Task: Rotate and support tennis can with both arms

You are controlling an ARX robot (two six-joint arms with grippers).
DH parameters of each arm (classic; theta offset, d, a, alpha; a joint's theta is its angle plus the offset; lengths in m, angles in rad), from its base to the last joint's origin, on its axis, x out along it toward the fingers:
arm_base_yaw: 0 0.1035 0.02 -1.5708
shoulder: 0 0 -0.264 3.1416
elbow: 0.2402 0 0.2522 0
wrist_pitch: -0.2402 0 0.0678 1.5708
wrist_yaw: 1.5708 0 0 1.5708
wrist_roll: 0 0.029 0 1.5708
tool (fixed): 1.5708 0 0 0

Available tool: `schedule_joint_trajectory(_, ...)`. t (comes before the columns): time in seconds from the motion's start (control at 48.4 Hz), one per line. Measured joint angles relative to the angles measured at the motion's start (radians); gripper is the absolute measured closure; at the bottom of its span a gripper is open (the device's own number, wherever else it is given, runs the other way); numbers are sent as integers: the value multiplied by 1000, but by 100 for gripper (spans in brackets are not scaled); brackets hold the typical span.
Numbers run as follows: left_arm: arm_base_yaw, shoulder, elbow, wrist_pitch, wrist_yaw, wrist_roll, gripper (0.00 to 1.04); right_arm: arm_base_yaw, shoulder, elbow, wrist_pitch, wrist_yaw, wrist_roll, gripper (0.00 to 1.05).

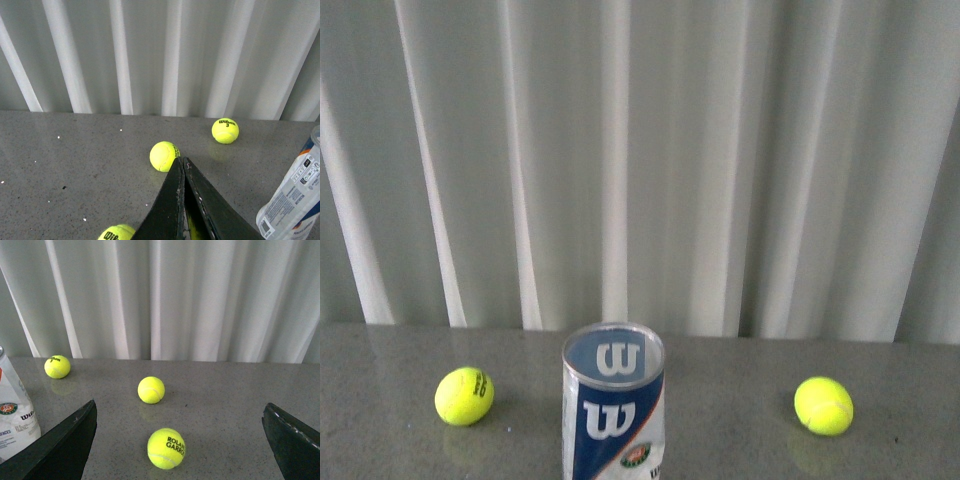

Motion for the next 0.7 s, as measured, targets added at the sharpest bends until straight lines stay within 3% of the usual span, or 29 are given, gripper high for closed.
schedule_joint_trajectory(0.103,53,-56,-26,-31,67,0,101,0,0,0,0,0,0,7)
schedule_joint_trajectory(0.454,68,-251,-106,-121,69,2,101,0,0,0,0,0,0,7)
schedule_joint_trajectory(0.702,68,-413,-107,-272,71,2,101,0,0,0,0,0,0,7)
